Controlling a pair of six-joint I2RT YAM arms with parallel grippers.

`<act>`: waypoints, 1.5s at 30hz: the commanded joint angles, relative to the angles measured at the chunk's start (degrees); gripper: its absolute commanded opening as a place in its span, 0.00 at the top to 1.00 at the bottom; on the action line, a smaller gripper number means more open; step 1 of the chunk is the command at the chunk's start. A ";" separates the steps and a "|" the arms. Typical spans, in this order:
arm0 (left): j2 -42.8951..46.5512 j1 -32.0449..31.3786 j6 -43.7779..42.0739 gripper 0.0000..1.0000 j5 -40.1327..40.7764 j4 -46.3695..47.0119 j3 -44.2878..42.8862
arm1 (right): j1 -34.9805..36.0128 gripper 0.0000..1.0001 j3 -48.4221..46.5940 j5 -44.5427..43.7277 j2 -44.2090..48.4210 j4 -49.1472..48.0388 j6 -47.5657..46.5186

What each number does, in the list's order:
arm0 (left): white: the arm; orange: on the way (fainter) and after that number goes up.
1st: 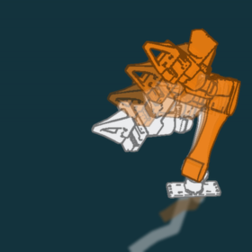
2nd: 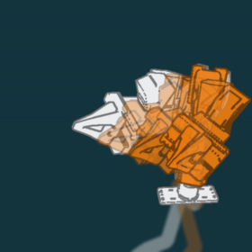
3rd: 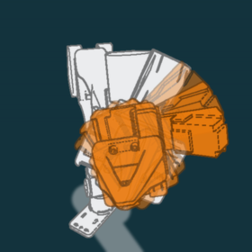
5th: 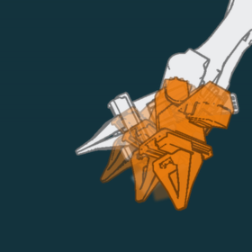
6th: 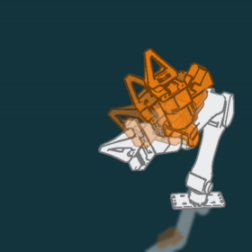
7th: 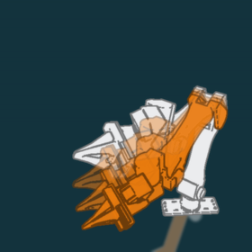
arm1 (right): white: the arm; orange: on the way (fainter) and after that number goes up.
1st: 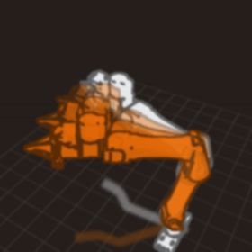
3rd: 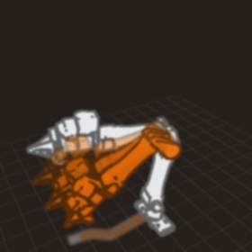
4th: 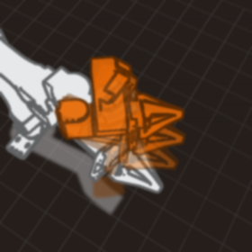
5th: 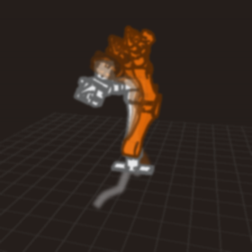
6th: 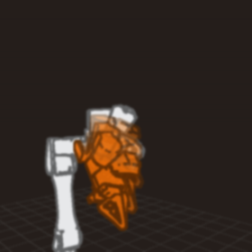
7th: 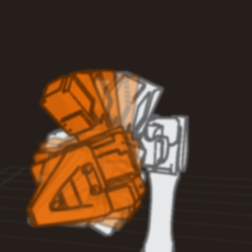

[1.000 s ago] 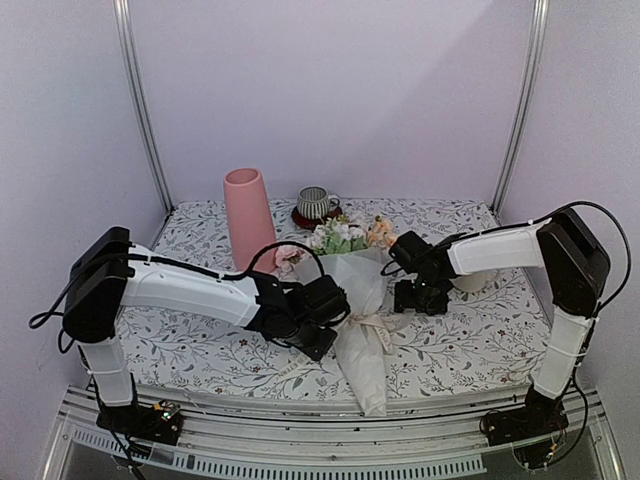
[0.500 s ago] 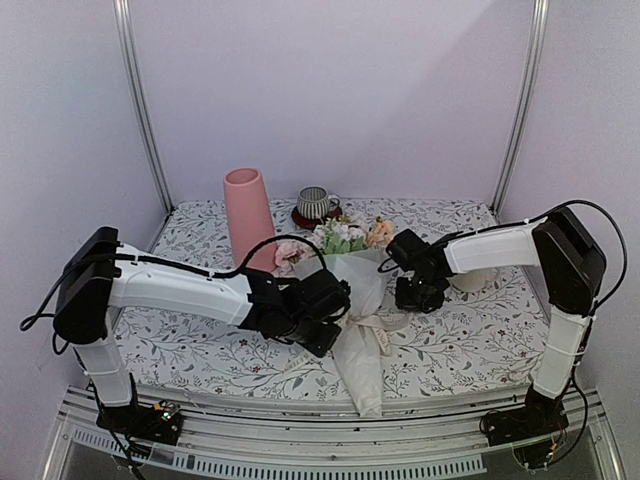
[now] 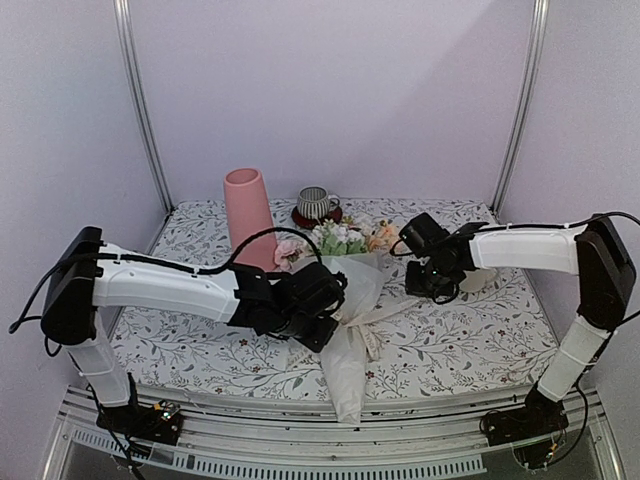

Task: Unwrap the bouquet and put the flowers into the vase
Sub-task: Pick up the ribbon from the tied bouquet.

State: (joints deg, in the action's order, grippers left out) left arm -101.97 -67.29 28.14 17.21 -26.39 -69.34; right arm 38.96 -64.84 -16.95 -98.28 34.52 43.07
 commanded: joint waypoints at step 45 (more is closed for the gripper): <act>0.95 4.43 2.07 0.87 -14.00 10.14 11.47 | -9.17 0.98 8.55 -4.76 10.21 -2.75 -0.35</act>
State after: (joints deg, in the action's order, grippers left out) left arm -101.49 -63.75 30.46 5.02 -19.55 -59.24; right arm 30.00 -57.25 -21.89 -87.70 32.93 43.48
